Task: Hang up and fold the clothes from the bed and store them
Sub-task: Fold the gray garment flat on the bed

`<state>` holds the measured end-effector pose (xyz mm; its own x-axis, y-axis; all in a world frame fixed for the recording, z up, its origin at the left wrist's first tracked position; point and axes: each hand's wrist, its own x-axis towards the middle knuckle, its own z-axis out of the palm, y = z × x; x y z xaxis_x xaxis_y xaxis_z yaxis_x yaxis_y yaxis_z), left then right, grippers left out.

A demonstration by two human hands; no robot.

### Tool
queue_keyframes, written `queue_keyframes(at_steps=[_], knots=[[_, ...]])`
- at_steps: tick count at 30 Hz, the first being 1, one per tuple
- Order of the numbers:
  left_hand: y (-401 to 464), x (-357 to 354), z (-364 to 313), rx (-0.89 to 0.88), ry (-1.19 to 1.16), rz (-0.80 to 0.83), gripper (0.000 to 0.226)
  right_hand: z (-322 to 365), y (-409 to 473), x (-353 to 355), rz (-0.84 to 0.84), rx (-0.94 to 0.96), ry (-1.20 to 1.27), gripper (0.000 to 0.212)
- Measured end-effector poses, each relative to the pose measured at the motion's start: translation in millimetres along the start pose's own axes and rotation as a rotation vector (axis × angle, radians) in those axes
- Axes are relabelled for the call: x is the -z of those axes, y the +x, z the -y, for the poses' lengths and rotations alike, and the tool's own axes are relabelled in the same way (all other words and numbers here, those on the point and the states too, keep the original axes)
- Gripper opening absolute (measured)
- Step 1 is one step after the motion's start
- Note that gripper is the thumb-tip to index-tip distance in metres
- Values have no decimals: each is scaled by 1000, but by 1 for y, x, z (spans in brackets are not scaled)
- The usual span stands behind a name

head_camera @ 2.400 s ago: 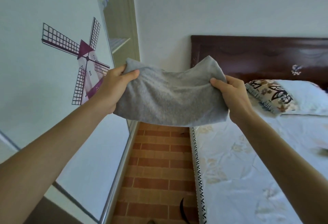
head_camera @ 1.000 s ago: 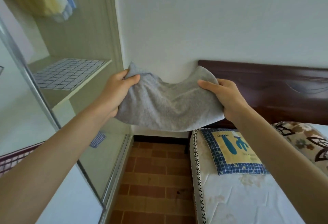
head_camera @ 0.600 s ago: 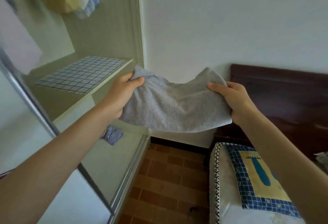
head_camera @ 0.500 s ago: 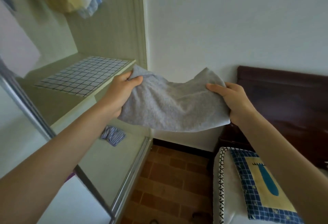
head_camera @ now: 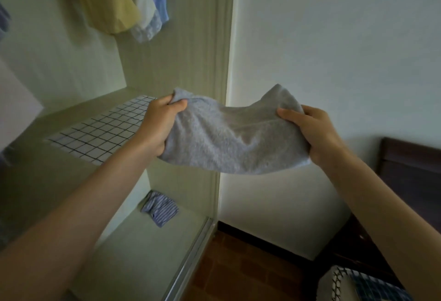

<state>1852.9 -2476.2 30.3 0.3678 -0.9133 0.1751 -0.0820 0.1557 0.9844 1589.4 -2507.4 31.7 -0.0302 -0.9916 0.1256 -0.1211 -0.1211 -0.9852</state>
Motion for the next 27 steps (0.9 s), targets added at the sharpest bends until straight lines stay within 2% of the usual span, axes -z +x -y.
queue_keyframes(at_steps=[7,14,17,20,27], knots=[[55,33,24,66,73,-114,13,-14,76,-60,171,-25,21,10],[99,69,40,74,106,-302,16,-22,165,-139,407,-16,50,19],[122,73,43,83,124,-390,16,-26,210,-166,510,3,64,16],[145,68,43,65,141,-436,21,-27,257,-188,604,3,71,23],[183,63,49,84,164,-645,12,-26,338,-240,791,18,89,9]])
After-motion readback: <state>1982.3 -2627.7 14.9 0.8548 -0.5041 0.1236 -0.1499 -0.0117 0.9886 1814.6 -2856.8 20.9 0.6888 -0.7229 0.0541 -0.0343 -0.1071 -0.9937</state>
